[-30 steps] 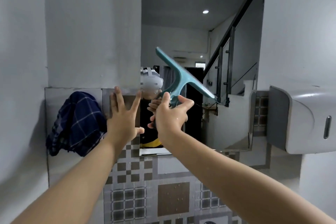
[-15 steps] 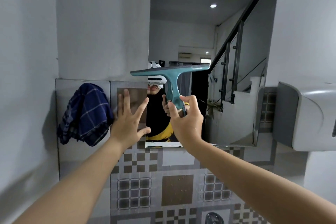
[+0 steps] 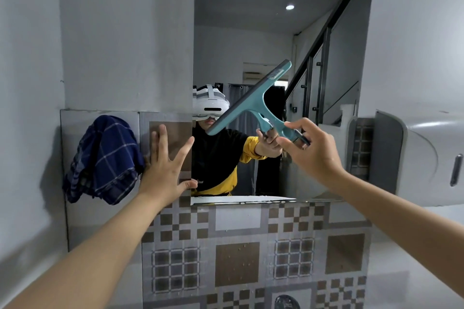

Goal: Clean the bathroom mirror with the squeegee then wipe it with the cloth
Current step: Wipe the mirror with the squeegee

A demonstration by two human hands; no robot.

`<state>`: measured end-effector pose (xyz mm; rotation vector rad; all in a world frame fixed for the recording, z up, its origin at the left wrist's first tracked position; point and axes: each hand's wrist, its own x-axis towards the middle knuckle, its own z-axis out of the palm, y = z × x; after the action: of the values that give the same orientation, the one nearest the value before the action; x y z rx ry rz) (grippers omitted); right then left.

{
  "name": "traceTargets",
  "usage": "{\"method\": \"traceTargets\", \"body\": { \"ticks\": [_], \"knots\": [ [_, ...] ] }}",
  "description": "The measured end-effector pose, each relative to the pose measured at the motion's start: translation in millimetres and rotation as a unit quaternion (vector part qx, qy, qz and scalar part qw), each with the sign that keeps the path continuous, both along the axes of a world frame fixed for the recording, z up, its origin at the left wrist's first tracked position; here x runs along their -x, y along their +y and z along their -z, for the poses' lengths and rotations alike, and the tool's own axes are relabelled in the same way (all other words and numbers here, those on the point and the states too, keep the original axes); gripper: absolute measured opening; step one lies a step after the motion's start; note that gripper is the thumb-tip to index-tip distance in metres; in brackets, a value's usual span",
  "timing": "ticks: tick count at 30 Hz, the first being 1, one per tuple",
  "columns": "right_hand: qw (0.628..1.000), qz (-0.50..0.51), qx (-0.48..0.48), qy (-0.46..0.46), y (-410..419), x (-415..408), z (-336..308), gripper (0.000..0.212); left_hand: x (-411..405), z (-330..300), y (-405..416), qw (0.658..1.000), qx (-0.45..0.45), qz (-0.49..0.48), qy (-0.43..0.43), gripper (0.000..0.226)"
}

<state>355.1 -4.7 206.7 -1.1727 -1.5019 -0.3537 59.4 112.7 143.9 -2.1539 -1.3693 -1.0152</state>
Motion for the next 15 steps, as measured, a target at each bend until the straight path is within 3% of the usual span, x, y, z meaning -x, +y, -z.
{"method": "traceTargets", "body": {
  "ticks": [6,15],
  "knots": [
    [0.999,0.035,-0.007,-0.003,-16,-54,2,0.031,0,1,2,1.000,-0.015,-0.004,0.002,0.112],
    [0.995,0.057,0.010,0.085,-32,-120,30,0.021,-2,2,1,1.000,-0.017,-0.012,-0.006,0.112]
  ]
}}
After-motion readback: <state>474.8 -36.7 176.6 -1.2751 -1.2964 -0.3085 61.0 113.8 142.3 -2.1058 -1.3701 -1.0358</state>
